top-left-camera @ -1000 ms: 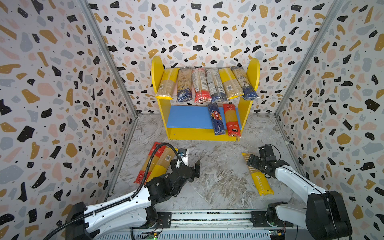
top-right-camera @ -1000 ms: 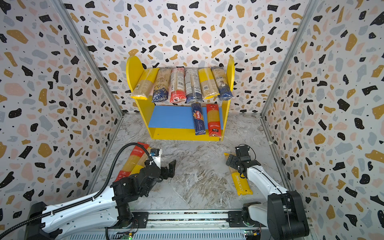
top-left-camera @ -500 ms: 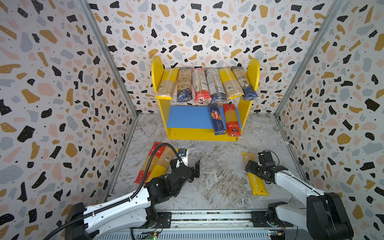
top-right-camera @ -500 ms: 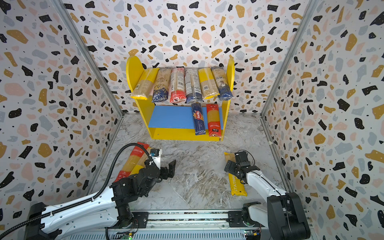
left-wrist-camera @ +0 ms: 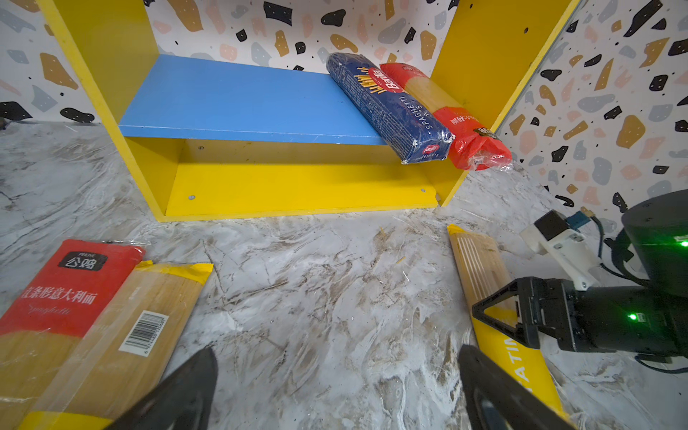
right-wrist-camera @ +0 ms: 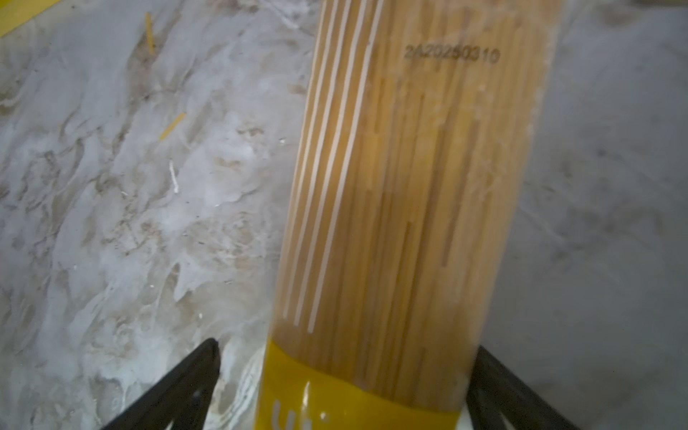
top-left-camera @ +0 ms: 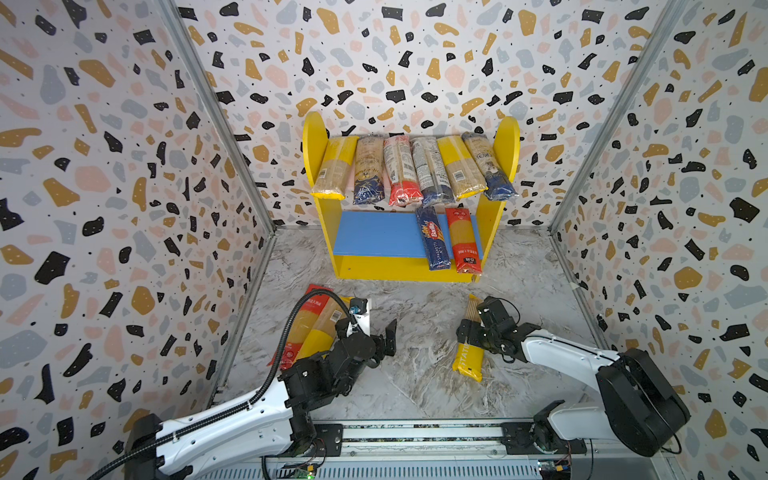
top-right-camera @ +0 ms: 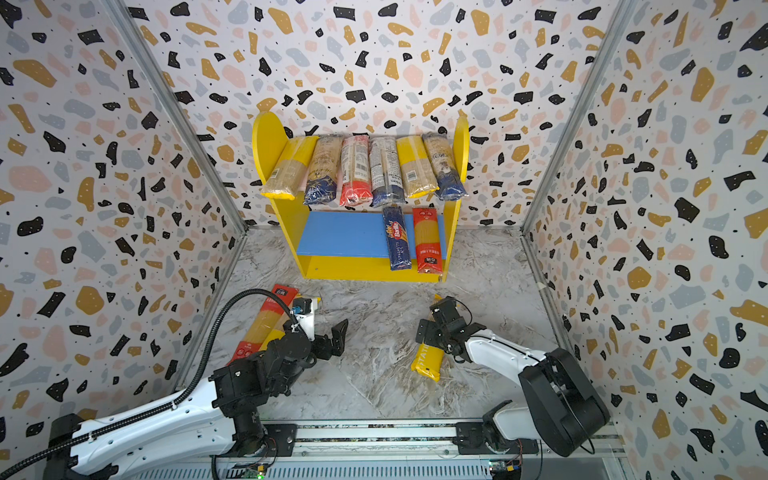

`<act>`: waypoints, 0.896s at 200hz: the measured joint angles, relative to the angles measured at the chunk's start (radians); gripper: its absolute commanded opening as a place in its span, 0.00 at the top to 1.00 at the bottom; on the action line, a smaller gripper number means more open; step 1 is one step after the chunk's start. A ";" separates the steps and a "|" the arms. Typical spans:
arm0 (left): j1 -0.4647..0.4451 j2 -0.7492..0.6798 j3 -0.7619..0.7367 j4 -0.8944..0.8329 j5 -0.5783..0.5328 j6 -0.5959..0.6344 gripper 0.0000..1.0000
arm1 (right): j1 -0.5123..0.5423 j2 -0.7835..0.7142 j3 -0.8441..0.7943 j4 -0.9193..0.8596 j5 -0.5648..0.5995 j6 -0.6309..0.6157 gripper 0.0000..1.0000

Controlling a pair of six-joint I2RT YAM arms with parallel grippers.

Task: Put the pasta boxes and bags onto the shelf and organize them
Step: 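Close the right gripper on the yellow-ended bag and lift it, then set the yellow-ended bag down nearer the left gripper while the left gripper reaches toward it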

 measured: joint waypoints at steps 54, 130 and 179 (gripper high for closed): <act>0.000 -0.034 -0.019 -0.034 -0.006 -0.020 0.01 | 0.042 0.044 0.040 0.011 -0.018 0.011 0.01; -0.014 0.254 -0.017 0.095 0.132 -0.023 0.00 | 0.010 -0.277 -0.007 -0.178 0.030 0.000 0.00; -0.111 0.486 0.068 0.177 0.163 -0.037 0.01 | -0.179 -0.473 -0.071 -0.291 0.035 -0.059 0.00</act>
